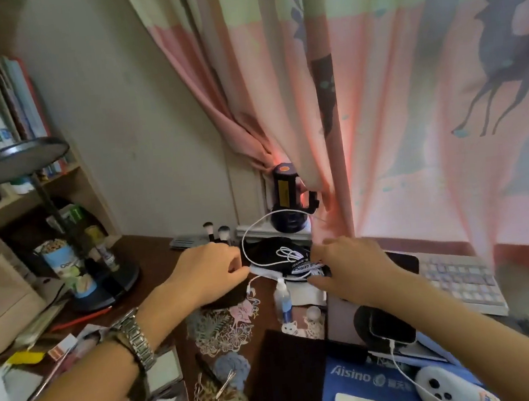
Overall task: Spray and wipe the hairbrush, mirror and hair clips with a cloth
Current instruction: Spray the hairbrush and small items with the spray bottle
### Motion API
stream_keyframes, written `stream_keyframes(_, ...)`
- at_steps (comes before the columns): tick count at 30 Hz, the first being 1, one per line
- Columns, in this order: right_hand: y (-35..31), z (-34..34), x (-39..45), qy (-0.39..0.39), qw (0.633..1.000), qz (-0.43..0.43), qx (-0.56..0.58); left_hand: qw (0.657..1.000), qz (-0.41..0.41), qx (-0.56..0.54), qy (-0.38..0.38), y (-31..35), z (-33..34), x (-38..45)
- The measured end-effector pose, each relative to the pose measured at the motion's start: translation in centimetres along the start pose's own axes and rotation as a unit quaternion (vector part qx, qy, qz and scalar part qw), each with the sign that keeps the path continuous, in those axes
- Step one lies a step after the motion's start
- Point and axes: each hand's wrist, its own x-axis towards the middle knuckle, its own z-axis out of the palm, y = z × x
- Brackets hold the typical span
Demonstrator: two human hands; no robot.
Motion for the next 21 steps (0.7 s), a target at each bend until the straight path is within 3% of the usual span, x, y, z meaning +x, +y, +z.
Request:
stream_keyframes(7, -3.4, 7.7, 9.8, 0.006, 0.998, 0.04, 0.039, 0.998, 0.048, -0.029, -0.016, -8.9, 5.9, 5.5)
stream_keyframes(15, -8.2, 12.3, 10.9, 0.044, 0.994, 0.041, 0.092, 0.995, 0.083, -0.041, -0.038, -12.7, 12.3, 5.5)
stream_keyframes(21, -11.5, 14.8, 8.8, 0.085, 0.994, 0.005, 0.075, 0.993, 0.102, -0.025, 0.06, -13.8, 14.6, 4.0)
